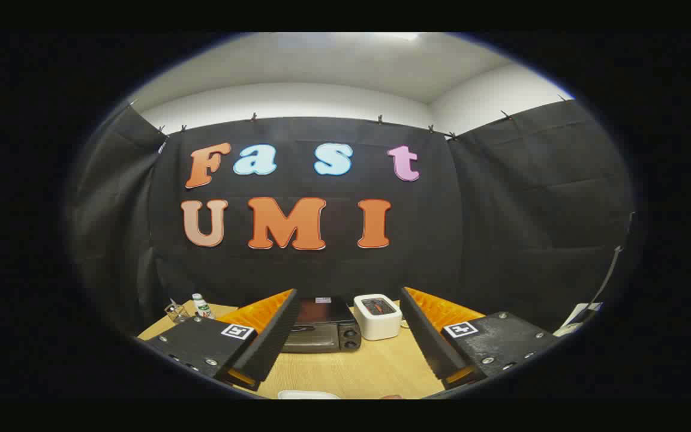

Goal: Open the toaster oven, put the food inside, and close the toaster oven door.

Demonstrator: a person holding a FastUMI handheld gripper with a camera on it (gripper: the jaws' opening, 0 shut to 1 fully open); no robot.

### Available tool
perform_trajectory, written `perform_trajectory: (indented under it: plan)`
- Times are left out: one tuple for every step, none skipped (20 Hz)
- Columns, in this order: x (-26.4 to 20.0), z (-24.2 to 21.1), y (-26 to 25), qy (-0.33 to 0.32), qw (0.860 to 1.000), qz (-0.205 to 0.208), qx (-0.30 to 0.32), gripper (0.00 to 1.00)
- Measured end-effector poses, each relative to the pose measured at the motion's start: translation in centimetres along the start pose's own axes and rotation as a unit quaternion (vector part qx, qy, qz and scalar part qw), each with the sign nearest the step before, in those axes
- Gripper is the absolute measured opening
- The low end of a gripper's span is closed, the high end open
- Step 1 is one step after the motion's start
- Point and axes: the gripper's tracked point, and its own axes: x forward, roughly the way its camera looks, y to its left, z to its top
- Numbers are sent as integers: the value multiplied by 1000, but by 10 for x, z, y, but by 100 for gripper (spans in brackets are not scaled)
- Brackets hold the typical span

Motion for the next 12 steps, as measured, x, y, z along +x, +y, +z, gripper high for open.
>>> perform_trajectory:
  plan:
    - [-1,0,0,0,1000,-1,-1,99]
    - [-1,1,1,0,1000,-2,-1,99]
    - [-1,1,2,1,1000,-1,-1,99]
    - [-2,3,3,0,1000,-2,0,99]
    - [-2,4,2,-1,1000,-4,1,99]
    - [-2,4,2,0,1000,-4,2,99]
    - [-2,4,3,1,1000,-4,2,99]
    - [-1,3,3,2,1000,-5,1,99]
    - [0,3,3,2,1000,-6,0,99]
    - [1,4,3,2,1000,-7,0,99]
    - [1,4,3,3,1000,-7,0,99]
    - [2,4,4,3,1000,-8,0,99]
